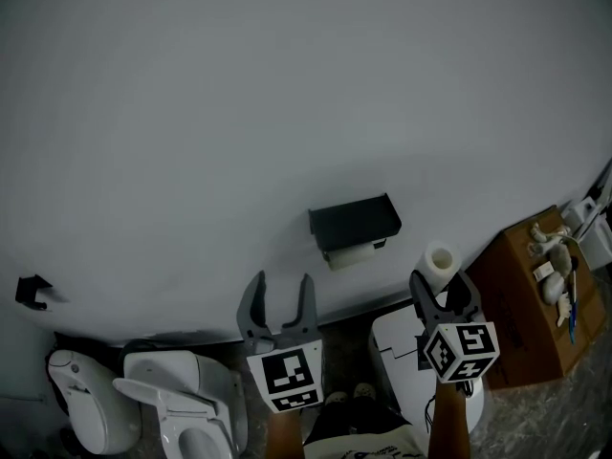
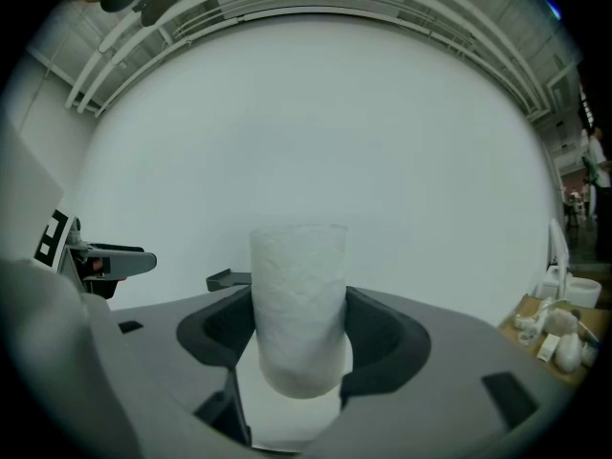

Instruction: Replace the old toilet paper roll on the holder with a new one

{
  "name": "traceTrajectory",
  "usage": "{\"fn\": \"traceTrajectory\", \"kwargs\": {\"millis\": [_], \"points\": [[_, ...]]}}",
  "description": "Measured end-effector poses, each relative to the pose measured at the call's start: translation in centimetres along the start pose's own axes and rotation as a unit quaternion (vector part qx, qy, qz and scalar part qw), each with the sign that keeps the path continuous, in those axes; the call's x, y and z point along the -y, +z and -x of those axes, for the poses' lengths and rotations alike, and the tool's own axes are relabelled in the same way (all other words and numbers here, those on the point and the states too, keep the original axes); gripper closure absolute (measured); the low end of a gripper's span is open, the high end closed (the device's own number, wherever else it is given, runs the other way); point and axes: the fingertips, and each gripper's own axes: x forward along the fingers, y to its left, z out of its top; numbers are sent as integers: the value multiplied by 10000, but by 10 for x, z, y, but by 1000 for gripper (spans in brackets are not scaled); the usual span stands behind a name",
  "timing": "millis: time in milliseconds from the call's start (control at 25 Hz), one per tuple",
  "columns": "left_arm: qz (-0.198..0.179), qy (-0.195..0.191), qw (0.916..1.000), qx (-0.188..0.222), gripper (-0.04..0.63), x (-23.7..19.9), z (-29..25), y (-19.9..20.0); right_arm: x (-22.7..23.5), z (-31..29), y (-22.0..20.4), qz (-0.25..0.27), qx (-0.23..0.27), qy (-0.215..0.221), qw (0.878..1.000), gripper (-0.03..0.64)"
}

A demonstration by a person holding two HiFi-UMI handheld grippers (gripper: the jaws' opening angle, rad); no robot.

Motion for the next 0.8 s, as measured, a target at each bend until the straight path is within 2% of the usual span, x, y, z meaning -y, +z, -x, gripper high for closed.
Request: {"fn": "traceTrajectory", "kwargs": {"millis": [120,280,400,560,720,800], "points": [[-259,13,9996,-68,341,5,-5,1,4,-2,0,34,-22,6,10000,325],[-933,-83,9953,-242,341,16,-12,-5,13,-3,-5,10,-96,-33,9999,325],[-1473,-99,9879,-468,341,26,-19,-14,21,-4,-6,-27,-104,-88,9999,324],[-2486,-113,9656,-748,341,42,-28,-28,29,-4,-7,-45,-94,-163,9998,325],[-3323,-92,9374,-1042,341,58,-37,-45,39,-4,-11,-55,-150,-258,9995,324],[-3727,-45,9204,-1179,341,63,-40,-54,43,-5,-13,-60,-176,-302,9994,324]]}}
